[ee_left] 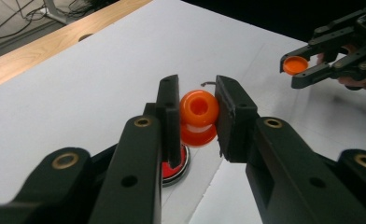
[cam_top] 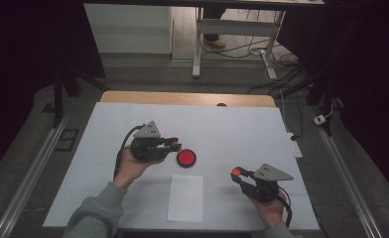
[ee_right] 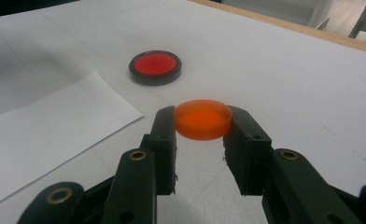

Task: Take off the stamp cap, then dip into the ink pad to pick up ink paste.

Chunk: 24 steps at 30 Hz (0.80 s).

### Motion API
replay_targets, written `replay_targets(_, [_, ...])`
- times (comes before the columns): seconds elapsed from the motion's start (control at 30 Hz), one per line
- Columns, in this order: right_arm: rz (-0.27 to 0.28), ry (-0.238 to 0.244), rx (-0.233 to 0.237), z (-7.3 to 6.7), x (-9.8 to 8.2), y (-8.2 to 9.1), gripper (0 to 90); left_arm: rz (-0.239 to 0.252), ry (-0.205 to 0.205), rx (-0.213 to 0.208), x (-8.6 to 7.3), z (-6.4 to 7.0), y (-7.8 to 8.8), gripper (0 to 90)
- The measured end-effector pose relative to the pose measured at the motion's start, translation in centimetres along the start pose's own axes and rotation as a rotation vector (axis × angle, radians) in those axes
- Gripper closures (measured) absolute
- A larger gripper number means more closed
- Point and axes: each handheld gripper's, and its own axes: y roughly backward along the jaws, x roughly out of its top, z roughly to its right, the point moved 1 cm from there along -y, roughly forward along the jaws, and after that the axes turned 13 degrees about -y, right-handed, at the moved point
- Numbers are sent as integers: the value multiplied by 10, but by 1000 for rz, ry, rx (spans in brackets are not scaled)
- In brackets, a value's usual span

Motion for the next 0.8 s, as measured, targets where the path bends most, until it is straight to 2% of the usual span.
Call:
replay_targets(0.23, [-4, 6, 0, 0, 0, -1, 645, -26, 10, 7, -3, -7, -5, 726])
replay_targets(0.47, [1, 6, 0, 0, 0, -1, 645, -43, 3, 7, -3, -8, -9, 726])
replay_targets(0.8, [-4, 2, -5, 0, -1, 1, 645, -76, -5, 5, -4, -11, -23, 726])
